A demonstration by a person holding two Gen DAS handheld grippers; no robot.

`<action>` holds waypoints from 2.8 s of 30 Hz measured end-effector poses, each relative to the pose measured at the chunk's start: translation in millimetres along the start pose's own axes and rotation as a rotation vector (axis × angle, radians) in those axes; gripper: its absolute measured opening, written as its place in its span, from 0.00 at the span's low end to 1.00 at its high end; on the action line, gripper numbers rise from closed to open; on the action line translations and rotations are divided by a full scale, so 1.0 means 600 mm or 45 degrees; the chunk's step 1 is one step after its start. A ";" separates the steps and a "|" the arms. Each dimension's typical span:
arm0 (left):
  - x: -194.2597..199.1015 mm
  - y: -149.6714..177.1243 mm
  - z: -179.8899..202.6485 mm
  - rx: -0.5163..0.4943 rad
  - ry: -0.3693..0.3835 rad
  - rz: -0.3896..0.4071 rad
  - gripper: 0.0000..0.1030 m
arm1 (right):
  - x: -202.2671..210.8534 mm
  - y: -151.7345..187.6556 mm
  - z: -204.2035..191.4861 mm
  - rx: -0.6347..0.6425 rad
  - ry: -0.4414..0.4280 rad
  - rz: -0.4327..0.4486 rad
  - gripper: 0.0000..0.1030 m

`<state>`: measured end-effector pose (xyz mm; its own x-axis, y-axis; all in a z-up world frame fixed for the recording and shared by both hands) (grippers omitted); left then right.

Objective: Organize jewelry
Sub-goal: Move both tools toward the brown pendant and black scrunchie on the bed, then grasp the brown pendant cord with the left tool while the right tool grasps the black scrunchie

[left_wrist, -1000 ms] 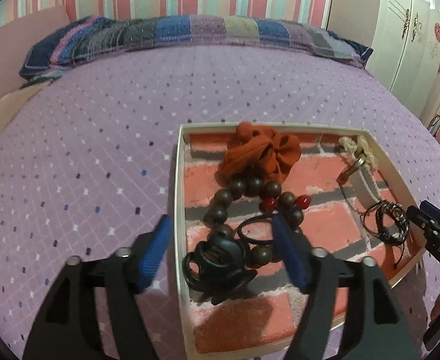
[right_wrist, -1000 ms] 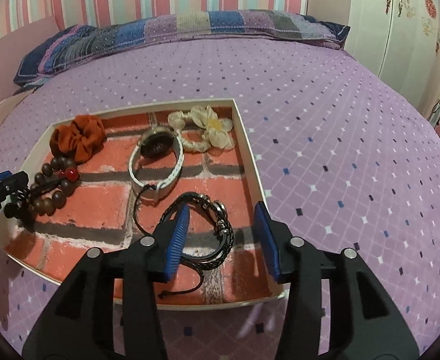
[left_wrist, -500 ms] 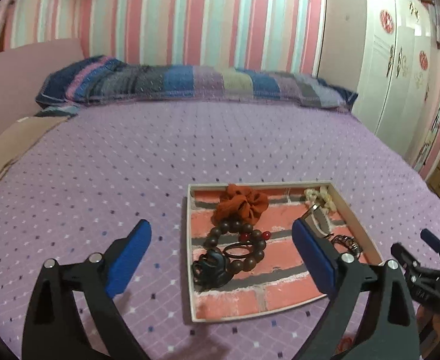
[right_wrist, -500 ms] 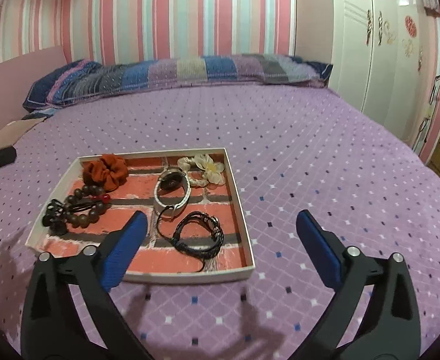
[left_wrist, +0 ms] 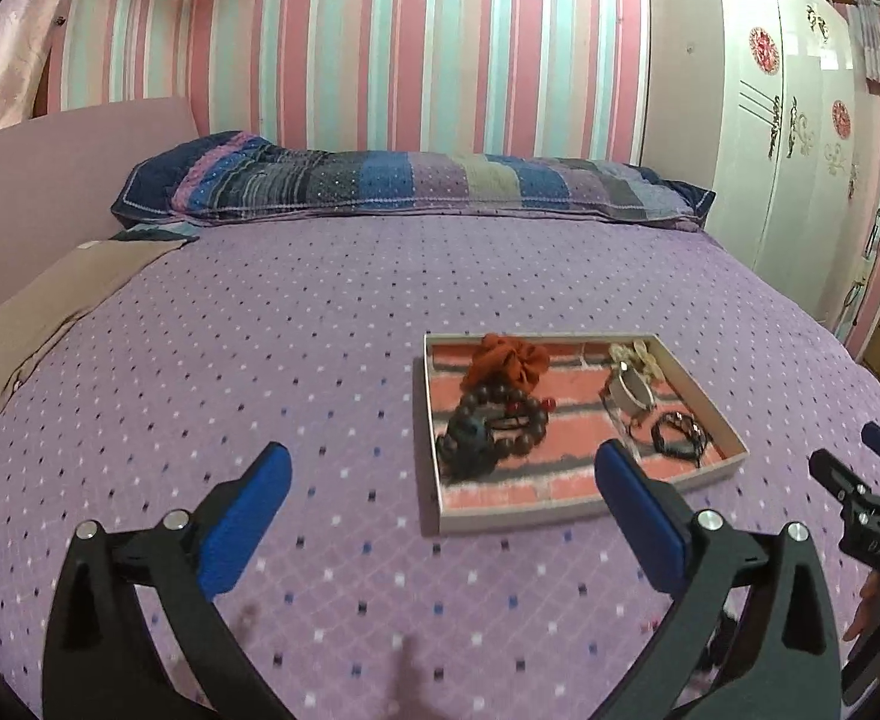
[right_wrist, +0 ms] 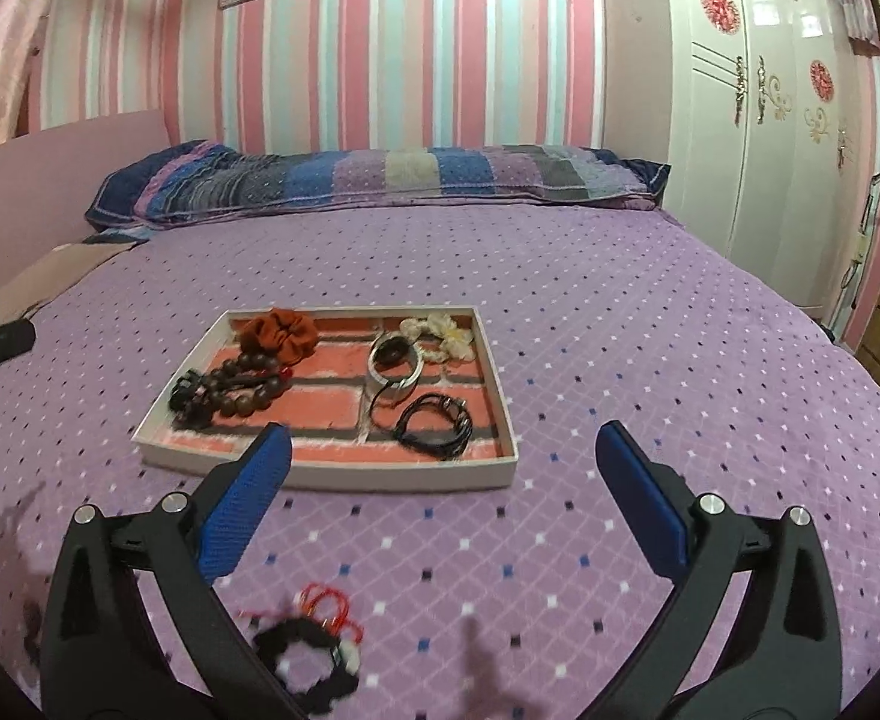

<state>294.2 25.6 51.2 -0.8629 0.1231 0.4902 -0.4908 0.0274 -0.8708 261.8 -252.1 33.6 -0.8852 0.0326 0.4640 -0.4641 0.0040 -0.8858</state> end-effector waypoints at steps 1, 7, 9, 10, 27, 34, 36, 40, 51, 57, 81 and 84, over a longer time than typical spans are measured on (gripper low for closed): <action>0.007 0.007 0.000 -0.004 -0.001 -0.003 0.96 | 0.005 0.004 0.000 -0.003 -0.003 -0.004 0.96; 0.051 0.042 -0.006 -0.032 -0.040 -0.007 0.96 | 0.035 0.036 0.002 -0.037 0.000 -0.028 0.96; 0.067 0.056 -0.013 -0.012 -0.029 -0.002 0.96 | 0.044 0.047 -0.001 -0.027 0.006 -0.028 0.96; 0.076 0.066 -0.018 0.001 -0.032 0.001 0.96 | 0.048 0.053 -0.004 -0.017 0.006 -0.028 0.96; 0.126 0.227 -0.077 0.110 -0.120 -0.084 0.96 | 0.037 0.168 -0.033 0.011 0.009 -0.149 0.96; 0.131 0.270 -0.078 0.126 -0.103 -0.128 0.96 | 0.030 0.188 -0.034 -0.005 0.003 -0.175 0.96; 0.134 0.289 -0.084 0.158 -0.087 -0.155 0.96 | 0.028 0.190 -0.036 -0.001 -0.002 -0.172 0.96; 0.136 0.322 -0.095 0.213 -0.091 -0.213 0.95 | 0.022 0.193 -0.042 0.034 0.013 -0.168 0.96; 0.120 0.380 -0.098 0.233 -0.132 -0.299 0.81 | -0.005 0.206 -0.056 0.037 0.005 -0.213 0.83; 0.123 0.389 -0.095 0.212 -0.148 -0.296 0.77 | -0.024 0.217 -0.063 0.034 -0.009 -0.264 0.71; 0.124 0.370 -0.117 0.226 -0.156 -0.278 0.18 | 0.004 0.213 -0.064 -0.023 -0.106 -0.206 0.10; 0.123 0.360 -0.115 0.226 -0.135 -0.265 0.17 | 0.005 0.208 -0.058 -0.034 -0.112 -0.198 0.10</action>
<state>132.7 109.3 -103.4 -0.7446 0.0288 0.6669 -0.6640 -0.1342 -0.7356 202.4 -216.6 -75.7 -0.8028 -0.0577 0.5935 -0.5955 0.0287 -0.8028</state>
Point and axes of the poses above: each gripper's, at about its wrist camera, not at the fingertips, and x roughly against the way its jaws point, z to its right, y to its underside, the point moved 5 cm from there along -x, roughly the way its jaws point, and after that the axes turned 4 degrees about z, right-handed, at the moved point
